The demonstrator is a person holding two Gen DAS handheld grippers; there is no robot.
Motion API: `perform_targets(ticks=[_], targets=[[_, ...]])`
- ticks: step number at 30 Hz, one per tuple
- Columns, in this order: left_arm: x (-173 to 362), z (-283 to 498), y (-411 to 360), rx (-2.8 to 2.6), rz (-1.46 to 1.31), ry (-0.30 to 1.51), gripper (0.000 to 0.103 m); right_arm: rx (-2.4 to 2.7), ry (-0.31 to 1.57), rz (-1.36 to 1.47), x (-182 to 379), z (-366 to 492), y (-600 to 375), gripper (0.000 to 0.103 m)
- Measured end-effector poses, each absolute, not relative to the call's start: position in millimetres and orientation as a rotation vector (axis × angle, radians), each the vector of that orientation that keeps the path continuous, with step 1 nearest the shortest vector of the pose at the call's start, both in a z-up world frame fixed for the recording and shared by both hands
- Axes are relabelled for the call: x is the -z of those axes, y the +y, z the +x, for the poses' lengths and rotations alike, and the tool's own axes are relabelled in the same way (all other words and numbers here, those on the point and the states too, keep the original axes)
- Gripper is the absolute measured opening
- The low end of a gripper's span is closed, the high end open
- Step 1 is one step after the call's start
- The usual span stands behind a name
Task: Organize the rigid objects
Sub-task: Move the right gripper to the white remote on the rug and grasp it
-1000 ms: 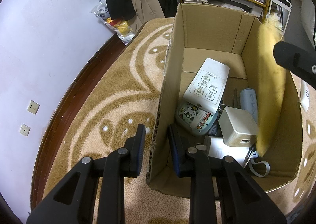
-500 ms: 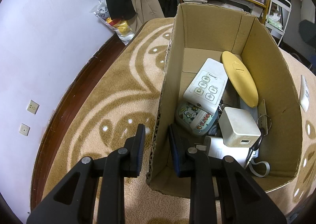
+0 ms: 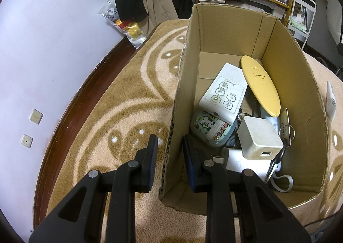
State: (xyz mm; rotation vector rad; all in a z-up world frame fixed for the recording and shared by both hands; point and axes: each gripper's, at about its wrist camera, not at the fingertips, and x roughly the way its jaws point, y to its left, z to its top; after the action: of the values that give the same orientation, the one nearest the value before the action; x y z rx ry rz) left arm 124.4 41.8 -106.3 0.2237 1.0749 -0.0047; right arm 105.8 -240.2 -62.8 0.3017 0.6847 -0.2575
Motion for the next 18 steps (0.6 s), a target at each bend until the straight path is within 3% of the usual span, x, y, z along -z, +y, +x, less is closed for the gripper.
perform_targets(ticks=[18], targets=[[105,124,39,0.001,0.234,1.070,0.024,0.411,0.801,0.444,138,116,-329,0.103]])
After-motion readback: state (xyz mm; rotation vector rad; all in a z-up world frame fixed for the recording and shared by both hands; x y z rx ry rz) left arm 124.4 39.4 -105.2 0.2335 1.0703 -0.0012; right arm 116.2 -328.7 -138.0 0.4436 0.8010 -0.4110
